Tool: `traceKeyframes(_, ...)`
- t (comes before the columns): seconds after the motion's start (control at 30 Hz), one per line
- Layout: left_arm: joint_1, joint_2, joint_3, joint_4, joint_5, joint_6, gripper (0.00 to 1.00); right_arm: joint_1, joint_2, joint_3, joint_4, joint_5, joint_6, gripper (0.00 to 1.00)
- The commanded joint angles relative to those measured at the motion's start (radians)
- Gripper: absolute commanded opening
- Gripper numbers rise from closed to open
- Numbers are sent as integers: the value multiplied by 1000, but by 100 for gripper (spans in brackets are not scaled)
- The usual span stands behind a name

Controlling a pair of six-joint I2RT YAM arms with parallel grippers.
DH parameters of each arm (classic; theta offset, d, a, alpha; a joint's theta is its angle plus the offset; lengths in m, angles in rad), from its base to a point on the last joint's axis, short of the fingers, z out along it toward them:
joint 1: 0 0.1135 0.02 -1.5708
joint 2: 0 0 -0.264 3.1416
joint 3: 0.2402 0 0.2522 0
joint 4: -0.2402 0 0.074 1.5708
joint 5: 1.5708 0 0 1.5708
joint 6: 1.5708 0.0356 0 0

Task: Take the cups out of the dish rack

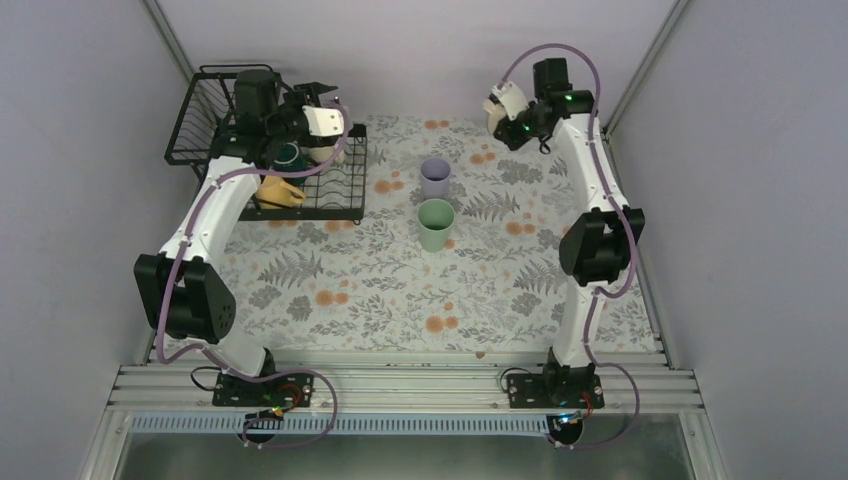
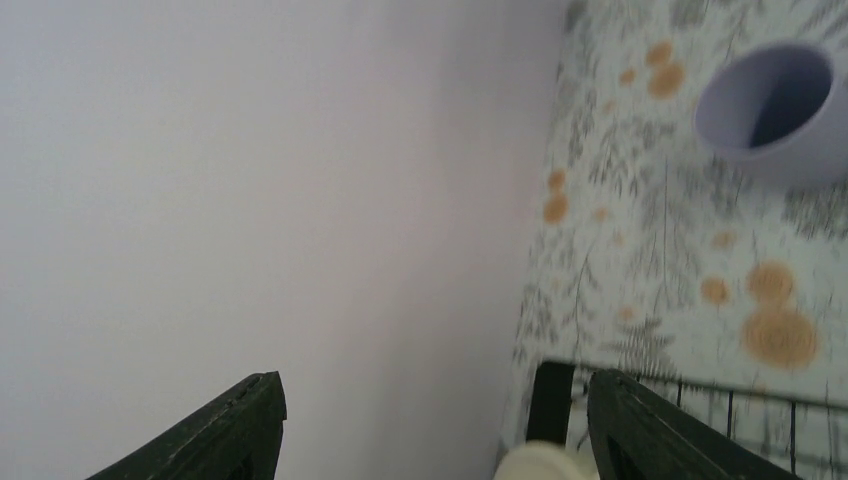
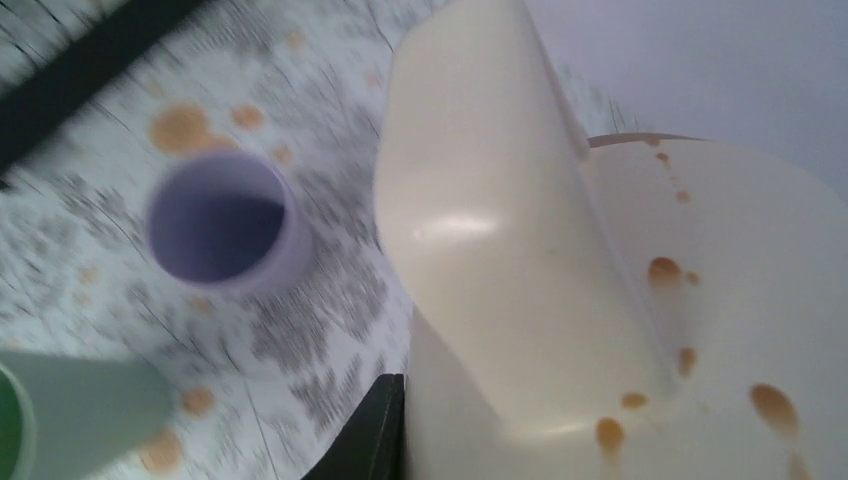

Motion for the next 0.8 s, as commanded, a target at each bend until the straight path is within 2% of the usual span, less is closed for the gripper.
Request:
traceKeyframes(0.0,0,-1,-22,-57,-207,126,75,-6,11,-2,-154,149,-106,3)
traceKeyframes(0.3,-17,47,-76,-8,-448,282,75,7,92,-49,-263,280,-168,4)
traceKeyframes(0.77,-17,174,3,-120,-401,346,76,64,242,-71,-263,305,-173,4)
